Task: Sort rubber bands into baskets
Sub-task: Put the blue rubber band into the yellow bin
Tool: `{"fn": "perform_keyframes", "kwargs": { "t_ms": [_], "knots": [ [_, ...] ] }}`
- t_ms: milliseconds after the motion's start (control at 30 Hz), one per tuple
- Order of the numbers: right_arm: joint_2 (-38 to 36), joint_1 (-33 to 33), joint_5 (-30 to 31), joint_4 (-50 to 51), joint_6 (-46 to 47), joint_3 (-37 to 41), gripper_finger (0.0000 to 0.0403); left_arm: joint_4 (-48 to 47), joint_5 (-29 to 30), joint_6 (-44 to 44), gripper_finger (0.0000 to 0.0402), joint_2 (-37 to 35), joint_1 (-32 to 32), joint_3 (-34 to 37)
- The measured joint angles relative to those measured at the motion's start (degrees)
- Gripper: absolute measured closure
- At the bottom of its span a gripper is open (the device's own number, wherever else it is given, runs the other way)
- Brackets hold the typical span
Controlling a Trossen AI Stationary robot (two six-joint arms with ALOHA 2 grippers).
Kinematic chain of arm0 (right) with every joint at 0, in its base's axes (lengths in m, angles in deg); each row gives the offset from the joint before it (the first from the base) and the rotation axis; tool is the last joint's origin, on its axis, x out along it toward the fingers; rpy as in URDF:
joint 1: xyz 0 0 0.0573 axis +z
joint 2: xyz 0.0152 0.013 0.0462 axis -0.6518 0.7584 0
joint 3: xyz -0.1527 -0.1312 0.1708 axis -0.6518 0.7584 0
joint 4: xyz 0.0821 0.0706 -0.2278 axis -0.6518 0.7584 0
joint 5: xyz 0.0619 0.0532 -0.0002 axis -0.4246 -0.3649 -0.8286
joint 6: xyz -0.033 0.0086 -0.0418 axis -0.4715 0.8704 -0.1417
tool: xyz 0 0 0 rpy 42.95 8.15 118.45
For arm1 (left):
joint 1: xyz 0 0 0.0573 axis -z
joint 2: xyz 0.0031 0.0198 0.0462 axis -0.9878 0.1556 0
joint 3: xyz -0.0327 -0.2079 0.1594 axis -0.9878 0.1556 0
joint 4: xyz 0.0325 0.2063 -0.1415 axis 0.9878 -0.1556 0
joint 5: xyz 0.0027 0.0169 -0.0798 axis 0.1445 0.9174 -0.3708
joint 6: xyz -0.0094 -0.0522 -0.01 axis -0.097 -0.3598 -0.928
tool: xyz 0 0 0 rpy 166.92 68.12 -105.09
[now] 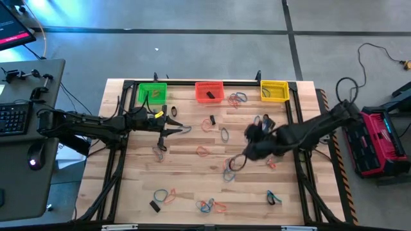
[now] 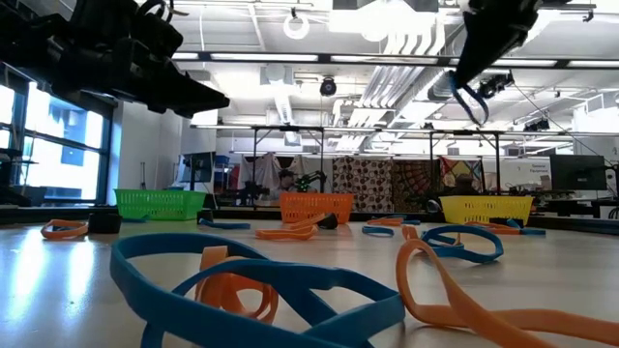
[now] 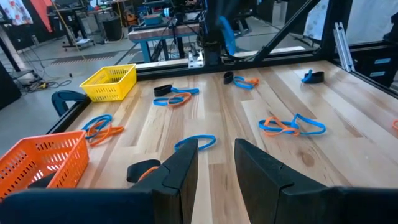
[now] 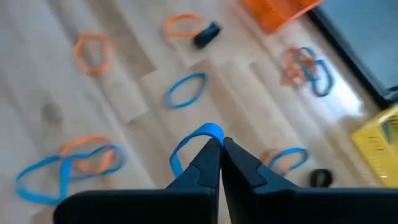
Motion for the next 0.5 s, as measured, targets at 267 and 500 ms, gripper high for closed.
{"fn": "perform_keyframes", "kwargs": {
  "t_ms": [267,500],
  "knots": [
    [-3.0,-7.1,4.0,0.8,-5.8,0.0,0.0403,0.0,0.0,0.0,0.0303,0.0,0.0,0.0],
    [-3.1,-11.3,4.2,0.4,-10.3,0.0,0.0403,0.0,0.0,0.0,0.0303,0.0,0.0,0.0]
  ]
}}
